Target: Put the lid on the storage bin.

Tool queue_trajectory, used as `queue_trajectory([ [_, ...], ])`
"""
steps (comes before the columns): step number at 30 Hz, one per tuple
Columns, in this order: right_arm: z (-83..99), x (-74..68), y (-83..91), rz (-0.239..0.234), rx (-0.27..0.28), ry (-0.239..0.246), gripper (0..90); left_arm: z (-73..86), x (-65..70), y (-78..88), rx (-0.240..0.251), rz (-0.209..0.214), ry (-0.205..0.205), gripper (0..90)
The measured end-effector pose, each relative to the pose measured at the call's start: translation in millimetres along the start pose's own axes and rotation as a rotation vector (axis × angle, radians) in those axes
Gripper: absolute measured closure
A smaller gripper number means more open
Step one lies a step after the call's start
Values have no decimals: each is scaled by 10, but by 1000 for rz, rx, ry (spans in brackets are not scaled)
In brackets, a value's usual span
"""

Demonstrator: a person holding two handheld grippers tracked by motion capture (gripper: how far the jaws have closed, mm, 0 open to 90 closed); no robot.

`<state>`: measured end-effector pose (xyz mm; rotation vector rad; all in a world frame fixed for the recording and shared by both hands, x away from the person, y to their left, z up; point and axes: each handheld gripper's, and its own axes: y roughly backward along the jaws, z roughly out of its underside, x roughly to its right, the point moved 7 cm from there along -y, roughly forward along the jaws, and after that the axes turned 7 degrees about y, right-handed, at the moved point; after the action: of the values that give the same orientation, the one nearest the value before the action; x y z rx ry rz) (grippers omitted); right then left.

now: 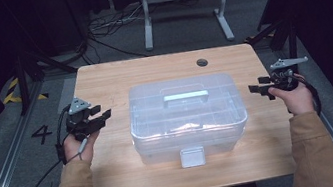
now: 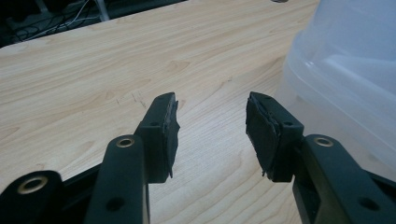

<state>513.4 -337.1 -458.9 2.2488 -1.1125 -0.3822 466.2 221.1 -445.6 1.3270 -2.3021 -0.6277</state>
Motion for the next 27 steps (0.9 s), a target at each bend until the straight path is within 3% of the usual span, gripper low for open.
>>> queue_trajectory([
  [9, 104, 53, -131, 19, -10, 19, 376, 117, -65, -136, -40, -1, -7, 511],
  [16, 190, 58, -247, 3, -32, 11, 367, 201, -117, -212, -68, -8, 2, 506],
  [19, 229, 62, -307, 3, -39, 18, 368, 246, -131, -251, -89, -6, 18, 506],
  [27, 323, 51, -441, 2, -67, 30, 368, 349, -118, -364, -162, 5, 9, 504],
])
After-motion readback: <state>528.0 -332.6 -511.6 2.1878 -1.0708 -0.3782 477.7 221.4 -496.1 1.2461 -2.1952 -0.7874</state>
